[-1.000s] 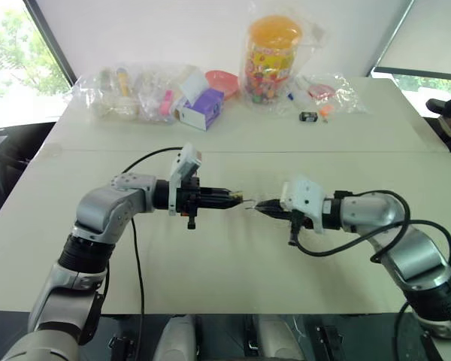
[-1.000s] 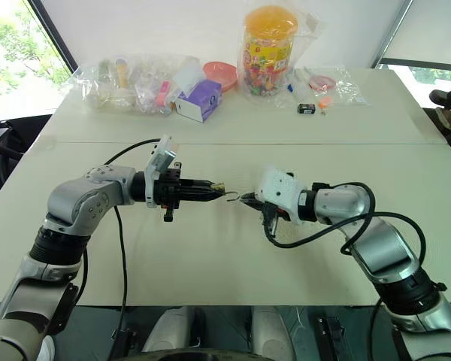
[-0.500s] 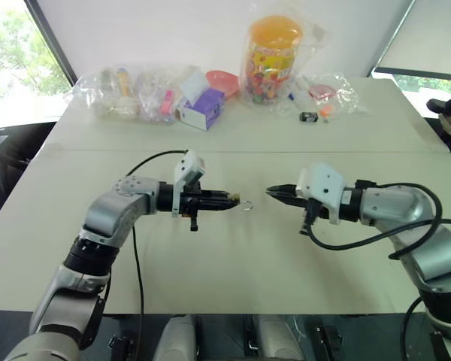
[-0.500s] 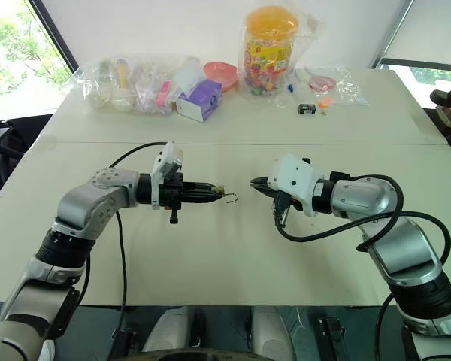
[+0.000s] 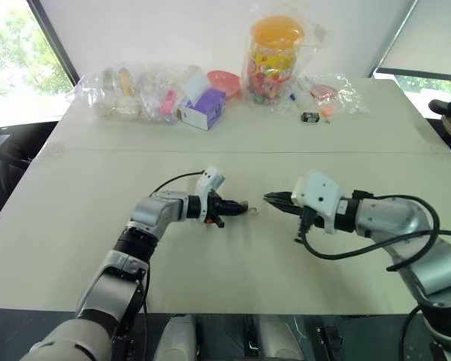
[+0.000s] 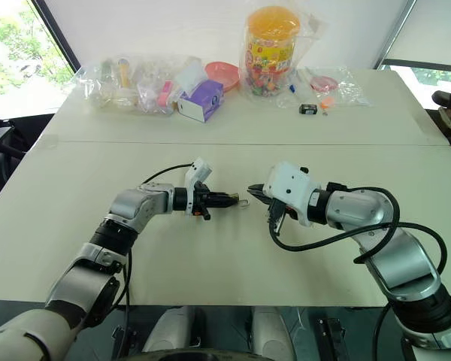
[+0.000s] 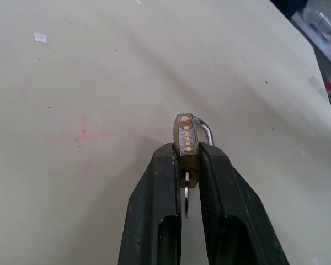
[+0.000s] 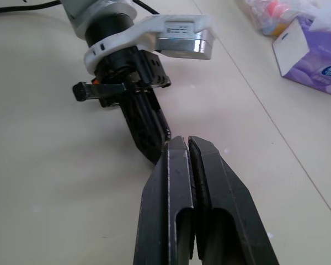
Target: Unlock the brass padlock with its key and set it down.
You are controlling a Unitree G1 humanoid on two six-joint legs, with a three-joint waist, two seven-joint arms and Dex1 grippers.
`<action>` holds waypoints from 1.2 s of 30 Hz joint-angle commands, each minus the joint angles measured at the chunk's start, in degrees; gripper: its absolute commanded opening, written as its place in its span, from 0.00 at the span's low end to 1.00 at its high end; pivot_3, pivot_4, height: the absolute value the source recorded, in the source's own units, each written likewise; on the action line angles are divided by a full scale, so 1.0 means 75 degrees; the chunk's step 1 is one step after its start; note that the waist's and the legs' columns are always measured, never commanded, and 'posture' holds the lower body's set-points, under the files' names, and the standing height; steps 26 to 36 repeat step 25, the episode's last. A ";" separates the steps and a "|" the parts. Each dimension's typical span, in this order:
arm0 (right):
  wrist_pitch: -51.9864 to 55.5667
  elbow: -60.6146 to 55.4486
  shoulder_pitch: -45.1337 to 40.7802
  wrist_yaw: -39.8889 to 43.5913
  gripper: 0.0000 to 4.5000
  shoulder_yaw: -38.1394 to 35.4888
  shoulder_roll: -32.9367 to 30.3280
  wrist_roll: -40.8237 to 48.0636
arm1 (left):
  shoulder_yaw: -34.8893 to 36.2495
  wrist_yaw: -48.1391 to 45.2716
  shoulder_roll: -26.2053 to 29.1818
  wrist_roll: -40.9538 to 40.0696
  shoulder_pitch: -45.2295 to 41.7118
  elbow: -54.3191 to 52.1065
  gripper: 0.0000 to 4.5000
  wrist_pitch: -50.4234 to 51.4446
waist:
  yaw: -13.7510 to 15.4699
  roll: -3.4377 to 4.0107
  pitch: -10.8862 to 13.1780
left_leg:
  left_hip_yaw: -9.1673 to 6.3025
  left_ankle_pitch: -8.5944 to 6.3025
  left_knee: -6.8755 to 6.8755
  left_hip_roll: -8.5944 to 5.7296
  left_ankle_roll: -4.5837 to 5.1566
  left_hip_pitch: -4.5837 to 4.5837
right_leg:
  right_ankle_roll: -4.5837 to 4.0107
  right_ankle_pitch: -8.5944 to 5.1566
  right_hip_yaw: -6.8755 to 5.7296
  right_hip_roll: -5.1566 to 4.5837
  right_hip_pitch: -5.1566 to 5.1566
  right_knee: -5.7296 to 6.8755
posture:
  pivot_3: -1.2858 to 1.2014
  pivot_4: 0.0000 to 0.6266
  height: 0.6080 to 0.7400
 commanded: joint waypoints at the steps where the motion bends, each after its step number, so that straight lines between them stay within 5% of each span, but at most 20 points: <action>1: 0.0098 -0.0444 0.0083 -0.0187 0.00 -0.0231 0.0035 0.0101 | -0.0108 -0.0123 0.0201 0.0356 0.0039 0.0190 0.22 -0.0129 | -0.0005 0.0000 0.0000 | 0.0000 0.0000 0.0000 0.0000 0.0000 0.0000 | 0.0000 0.0000 0.0000 0.0000 0.0000 0.0000 | 0.52 0.24 1.00; 8: 0.0203 -0.0583 0.0221 -0.0339 0.00 -0.0276 -0.0012 0.0148 | -0.0160 -0.0689 0.0819 0.0473 0.0204 -0.0130 0.93 -0.0330 | -0.0101 0.0000 -0.0002 | -0.0003 0.0000 0.0000 0.0004 -0.0001 0.0016 | -0.0001 0.0000 0.0000 0.0004 0.0016 0.0003 | 0.52 0.24 1.00; 21: 0.0185 -0.0517 0.0566 0.0138 0.00 -0.0692 -0.0487 0.0442 | 0.0472 -0.2336 0.2756 0.0126 0.0813 -0.2035 0.93 -0.1429 | -0.0104 -0.0003 0.0000 | -0.0003 0.0000 -0.0007 0.0008 0.0000 0.0000 | -0.0005 -0.0003 0.0000 0.0000 0.0003 -0.0003 | 0.52 0.24 1.00; 36: 0.0212 -0.0415 0.0628 0.0266 0.00 -0.0829 -0.0716 0.0513 | 0.0773 -0.2406 0.2966 -0.0219 0.0931 -0.2697 0.93 -0.1043 | -0.0051 -0.0004 0.0000 | -0.0004 0.0000 -0.0005 0.0006 0.0001 -0.0004 | -0.0005 -0.0003 -0.0002 -0.0010 0.0003 -0.0007 | 0.52 0.24 1.00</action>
